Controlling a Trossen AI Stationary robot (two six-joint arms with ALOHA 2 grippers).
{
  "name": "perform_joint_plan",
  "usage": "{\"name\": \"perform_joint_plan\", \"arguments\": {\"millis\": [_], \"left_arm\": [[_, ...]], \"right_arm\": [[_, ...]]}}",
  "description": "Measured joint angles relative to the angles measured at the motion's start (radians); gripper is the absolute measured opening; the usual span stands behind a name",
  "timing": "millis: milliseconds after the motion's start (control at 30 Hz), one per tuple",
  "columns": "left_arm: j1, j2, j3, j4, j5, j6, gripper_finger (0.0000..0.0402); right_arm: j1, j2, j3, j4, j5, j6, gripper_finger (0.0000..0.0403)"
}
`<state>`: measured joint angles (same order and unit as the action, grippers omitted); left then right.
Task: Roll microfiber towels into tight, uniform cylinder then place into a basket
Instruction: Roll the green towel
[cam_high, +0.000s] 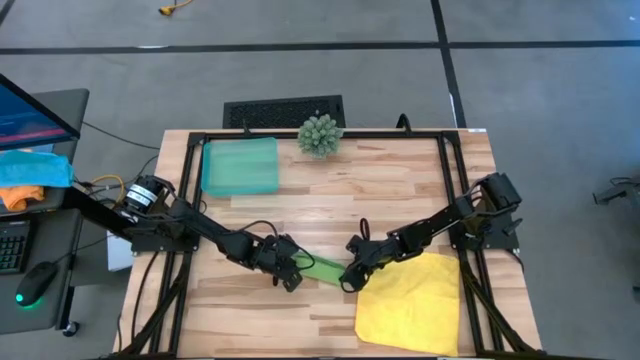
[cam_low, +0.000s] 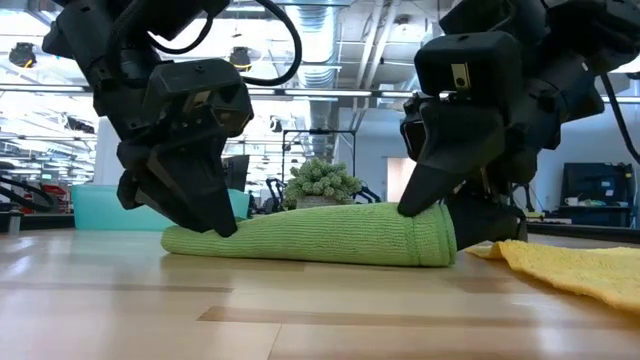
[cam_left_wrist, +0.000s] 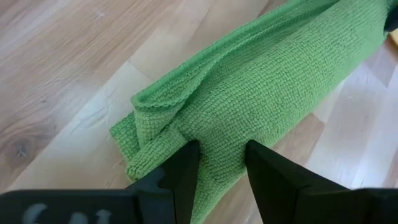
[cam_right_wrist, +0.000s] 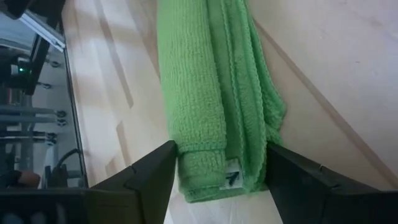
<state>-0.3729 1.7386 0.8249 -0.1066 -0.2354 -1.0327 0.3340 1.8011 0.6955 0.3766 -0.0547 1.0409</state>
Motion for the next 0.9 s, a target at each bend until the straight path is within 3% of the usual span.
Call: {"name": "perform_joint_plan", "arguments": {"millis": [233,667,900], "left_arm": [[0.001,0.0,0.0,0.006,-0.01,-0.002,0.013],[0.002,0.0,0.001,0.008,-0.014,0.073,0.0129],[0.002,0.0,0.002,0.008,-0.013,0.09,0.0135]], "right_arm": [[0.0,-0.001,0.003,-0.06,0.001,0.006,0.0227],[-0.023,0.002,-0.001,-0.078,-0.02,-0.018,0.0019],[-0.029,0.002,-0.001,-0.093,-0.02,-0.02,0.0032]]}}
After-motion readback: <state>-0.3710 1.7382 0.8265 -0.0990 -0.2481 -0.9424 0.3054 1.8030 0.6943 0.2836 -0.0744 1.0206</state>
